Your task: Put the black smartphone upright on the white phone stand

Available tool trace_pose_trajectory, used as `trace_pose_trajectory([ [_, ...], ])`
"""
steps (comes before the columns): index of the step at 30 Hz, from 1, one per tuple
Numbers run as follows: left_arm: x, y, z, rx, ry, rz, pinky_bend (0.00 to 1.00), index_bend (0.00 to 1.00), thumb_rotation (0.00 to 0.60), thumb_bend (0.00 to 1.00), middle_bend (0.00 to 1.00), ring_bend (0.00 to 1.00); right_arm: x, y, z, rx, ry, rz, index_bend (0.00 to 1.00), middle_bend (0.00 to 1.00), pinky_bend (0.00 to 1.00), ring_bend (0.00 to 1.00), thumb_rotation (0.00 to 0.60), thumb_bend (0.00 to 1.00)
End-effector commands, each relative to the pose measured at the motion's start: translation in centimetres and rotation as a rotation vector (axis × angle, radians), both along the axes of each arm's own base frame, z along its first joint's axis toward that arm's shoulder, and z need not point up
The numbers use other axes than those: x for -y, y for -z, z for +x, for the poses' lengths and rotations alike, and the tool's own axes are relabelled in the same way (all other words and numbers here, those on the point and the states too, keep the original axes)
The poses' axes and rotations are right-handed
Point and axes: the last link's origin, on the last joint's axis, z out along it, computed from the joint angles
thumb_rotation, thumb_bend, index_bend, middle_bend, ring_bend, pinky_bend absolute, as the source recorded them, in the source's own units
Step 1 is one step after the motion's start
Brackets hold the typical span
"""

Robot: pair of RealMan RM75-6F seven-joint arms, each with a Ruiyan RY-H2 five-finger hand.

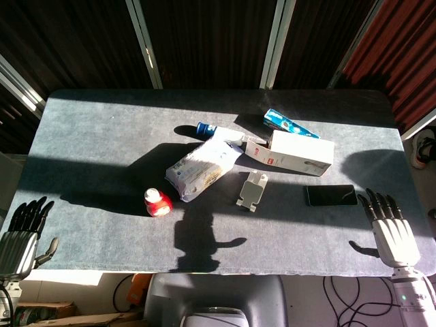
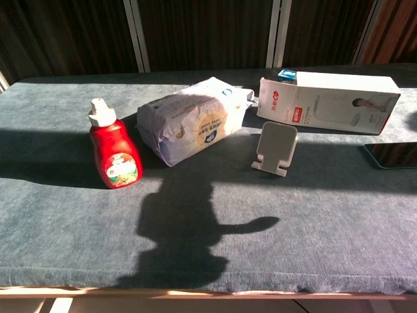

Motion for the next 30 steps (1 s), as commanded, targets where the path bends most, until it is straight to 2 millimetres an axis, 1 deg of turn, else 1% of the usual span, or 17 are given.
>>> trace_pose_trajectory([
  [1,0.0,0.1,0.0,-0.001,-0.005,-0.008,0.00,0.00,0.600,0.38,0.00,0.00,0.1,0.0,-0.1,-0.004,0.011,0.003,0.00,0.00,0.05,0.00,0.600,0.26],
  [5,-0.1,0.1,0.1,0.000,-0.004,-0.013,0.00,0.00,0.600,0.38,0.00,0.00,0.6,0.1,-0.6,-0.019,0.039,0.013,0.00,0.00,0.05,0.00,0.600,0.25],
  [8,-0.1,0.1,0.2,0.009,0.005,-0.018,0.00,0.00,0.600,0.38,0.00,0.00,1.6,0.4,-1.4,-0.031,0.086,0.036,0.00,0.00,0.05,0.00,0.600,0.25],
  [11,-0.1,0.0,0.4,0.021,0.018,-0.021,0.00,0.00,0.600,0.38,0.00,0.00,3.3,1.1,-2.6,-0.029,0.143,0.079,0.00,0.00,0.05,0.00,0.600,0.25],
  [15,-0.5,-0.1,0.2,0.026,0.018,-0.028,0.00,0.00,0.600,0.38,0.00,0.00,6.6,1.5,-4.5,-0.045,0.210,0.146,0.01,0.00,0.05,0.00,0.600,0.25],
  [17,-0.7,-0.1,0.1,0.028,0.012,-0.029,0.00,0.00,0.600,0.38,0.00,0.00,8.3,1.2,-5.2,-0.060,0.237,0.155,0.05,0.01,0.05,0.00,0.600,0.25],
  [19,-0.8,0.0,0.1,0.024,0.010,-0.029,0.00,0.00,0.600,0.38,0.00,0.00,9.7,0.8,-5.5,-0.076,0.250,0.153,0.09,0.05,0.05,0.00,0.600,0.25],
  [21,-0.9,0.1,0.1,0.023,0.007,-0.033,0.00,0.00,0.600,0.38,0.00,0.00,11.0,0.4,-5.8,-0.098,0.262,0.157,0.14,0.10,0.05,0.00,0.600,0.25],
  [24,-1.0,0.1,0.1,0.019,0.003,-0.034,0.00,0.00,0.600,0.38,0.00,0.00,12.5,0.1,-6.2,-0.128,0.277,0.172,0.21,0.12,0.06,0.00,0.600,0.26],
  [28,-1.2,0.3,0.2,0.023,0.000,-0.037,0.00,0.00,0.600,0.38,0.00,0.00,14.1,0.5,-6.7,-0.145,0.300,0.215,0.29,0.14,0.08,0.00,0.600,0.26],
  [30,-1.3,0.4,0.2,0.025,0.000,-0.040,0.00,0.00,0.600,0.38,0.00,0.00,14.8,0.9,-6.9,-0.159,0.301,0.240,0.31,0.16,0.09,0.00,0.600,0.26],
])
